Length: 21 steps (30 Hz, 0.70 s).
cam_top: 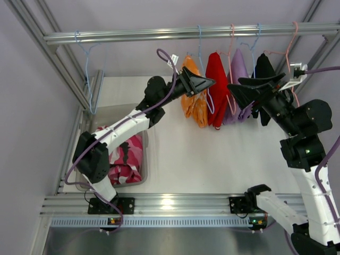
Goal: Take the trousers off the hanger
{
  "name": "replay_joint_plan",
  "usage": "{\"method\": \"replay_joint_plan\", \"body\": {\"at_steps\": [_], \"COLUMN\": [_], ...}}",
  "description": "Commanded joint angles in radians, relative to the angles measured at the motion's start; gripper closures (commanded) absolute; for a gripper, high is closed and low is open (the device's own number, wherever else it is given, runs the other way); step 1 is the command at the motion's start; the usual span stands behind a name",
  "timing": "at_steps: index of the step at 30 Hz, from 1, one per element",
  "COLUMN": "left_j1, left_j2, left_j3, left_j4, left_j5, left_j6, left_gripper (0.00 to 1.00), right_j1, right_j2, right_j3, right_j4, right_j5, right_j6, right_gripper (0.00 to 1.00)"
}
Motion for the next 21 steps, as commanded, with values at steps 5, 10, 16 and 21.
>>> {"method": "replay_joint_plan", "body": {"at_steps": [5, 10, 16, 21], "left_j1": [-0.025, -0.025, -0.025, -0.025], "left_j2": [-0.074, -0.055, -0.011, -0.011], "left_j3": [-0.063, -0.024, 0.057, 0.138], "left_j4": [0.116, 0.141, 0.161, 0.173], "left_j5": [-0.002, 0.014, 0.038, 0.097], "left_j6": [-0.027, -0.03, -0.007, 0.086], "left_gripper": [0.49, 0.67, 0.99, 1.0], "right_j1": [-0.018, -0.018, -0.018, -0.018], "right_j2": [-0.005, -0.001, 0.004, 0.005], "right_j3": [-0.007, -0.013, -0.014, -0.019], "right_j4": [0.023, 0.031, 0.035, 0.04], "right_j5": [-0.016, -0.019, -0.032, -0.042], "right_j6": [0.008, 0.011, 0.011, 0.01], "right_gripper": [0.32, 0.32, 0.32, 0.33]}}
